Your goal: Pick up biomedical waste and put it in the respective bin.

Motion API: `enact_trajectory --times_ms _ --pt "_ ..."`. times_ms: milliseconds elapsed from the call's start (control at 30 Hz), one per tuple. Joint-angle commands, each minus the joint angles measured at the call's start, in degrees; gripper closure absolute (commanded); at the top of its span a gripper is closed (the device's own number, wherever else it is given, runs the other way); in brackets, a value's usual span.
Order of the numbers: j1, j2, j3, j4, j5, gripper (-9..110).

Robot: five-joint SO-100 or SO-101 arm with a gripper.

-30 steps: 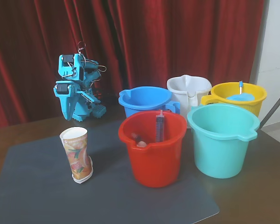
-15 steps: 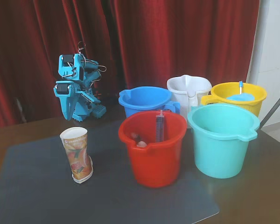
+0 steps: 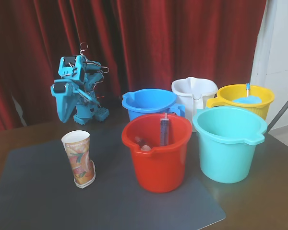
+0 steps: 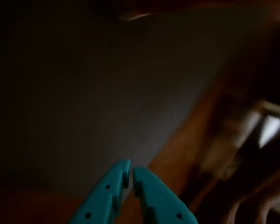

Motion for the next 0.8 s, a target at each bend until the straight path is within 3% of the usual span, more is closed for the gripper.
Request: enact_trajectory --times_ms 0,233,533,633,767 --pt "-4.13 0.44 -2.55 -5.36 4.22 102" --pt "-7.12 -6.86 -15.03 -2.64 5.1 102" --pt "-7.12 -52.73 -59.68 21.09 11.95 102" --pt "-7.12 -66.36 -74.0 28.92 17.4 101" --pt "-11.07 -85.08 -96.5 40.52 34.98 101"
